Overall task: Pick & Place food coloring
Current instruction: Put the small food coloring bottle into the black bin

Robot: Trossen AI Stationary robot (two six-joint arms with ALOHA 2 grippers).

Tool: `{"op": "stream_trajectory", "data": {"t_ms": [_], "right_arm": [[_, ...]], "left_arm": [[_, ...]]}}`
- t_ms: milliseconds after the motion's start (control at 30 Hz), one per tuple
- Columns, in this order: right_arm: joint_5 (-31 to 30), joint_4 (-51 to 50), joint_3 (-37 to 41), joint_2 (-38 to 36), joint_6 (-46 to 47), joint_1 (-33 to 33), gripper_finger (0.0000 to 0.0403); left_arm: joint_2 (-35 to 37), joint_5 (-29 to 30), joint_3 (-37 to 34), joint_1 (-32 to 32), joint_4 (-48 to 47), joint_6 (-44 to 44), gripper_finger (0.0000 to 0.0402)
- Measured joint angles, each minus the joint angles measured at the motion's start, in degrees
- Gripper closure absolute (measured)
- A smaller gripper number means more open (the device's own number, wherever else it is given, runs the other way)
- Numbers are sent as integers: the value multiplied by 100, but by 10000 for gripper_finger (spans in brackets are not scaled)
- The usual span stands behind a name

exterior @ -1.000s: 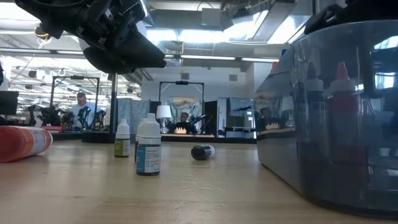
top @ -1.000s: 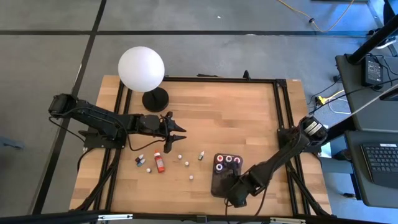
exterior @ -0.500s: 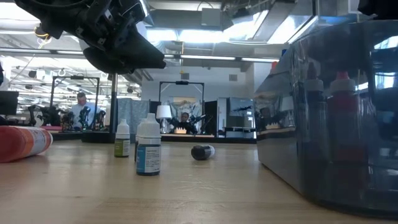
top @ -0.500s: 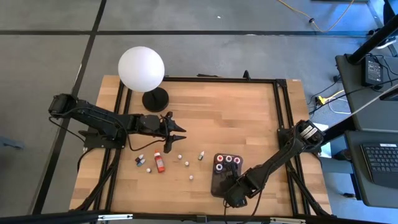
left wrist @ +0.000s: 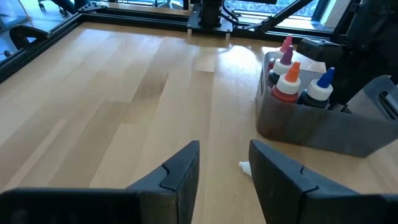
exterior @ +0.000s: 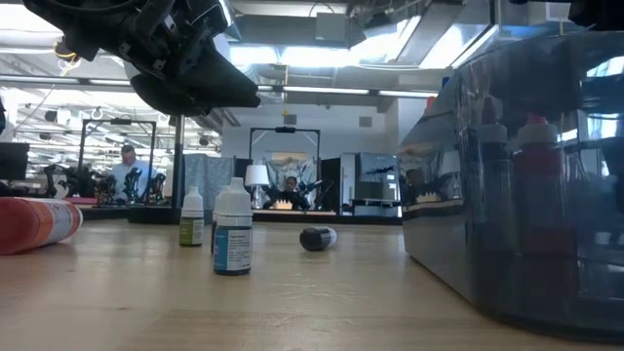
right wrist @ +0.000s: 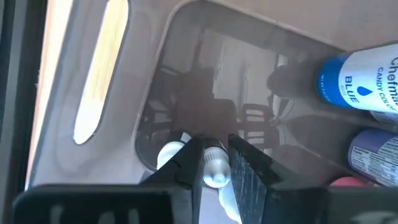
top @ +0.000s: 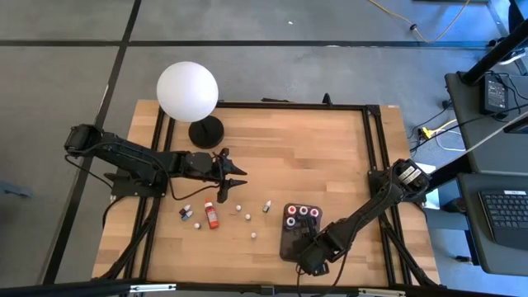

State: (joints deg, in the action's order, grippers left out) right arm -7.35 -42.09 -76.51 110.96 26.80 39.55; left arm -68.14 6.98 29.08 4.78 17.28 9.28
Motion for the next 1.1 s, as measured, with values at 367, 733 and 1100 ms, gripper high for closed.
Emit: {"op": "stream_trajectory", "data": {"t_ms": [367,733,1100], "right_arm": [[4,-4,0,0,-28,0,288],[2,-1055,-956,0,-323,0,269],[-512,-1999,-1095,-905,-58,278,269]], "left_arm": [[0,0,0,0,0,0,269],[0,-7,0,0,0,63,268],[0,-367,0,0,-6,155,265]]}}
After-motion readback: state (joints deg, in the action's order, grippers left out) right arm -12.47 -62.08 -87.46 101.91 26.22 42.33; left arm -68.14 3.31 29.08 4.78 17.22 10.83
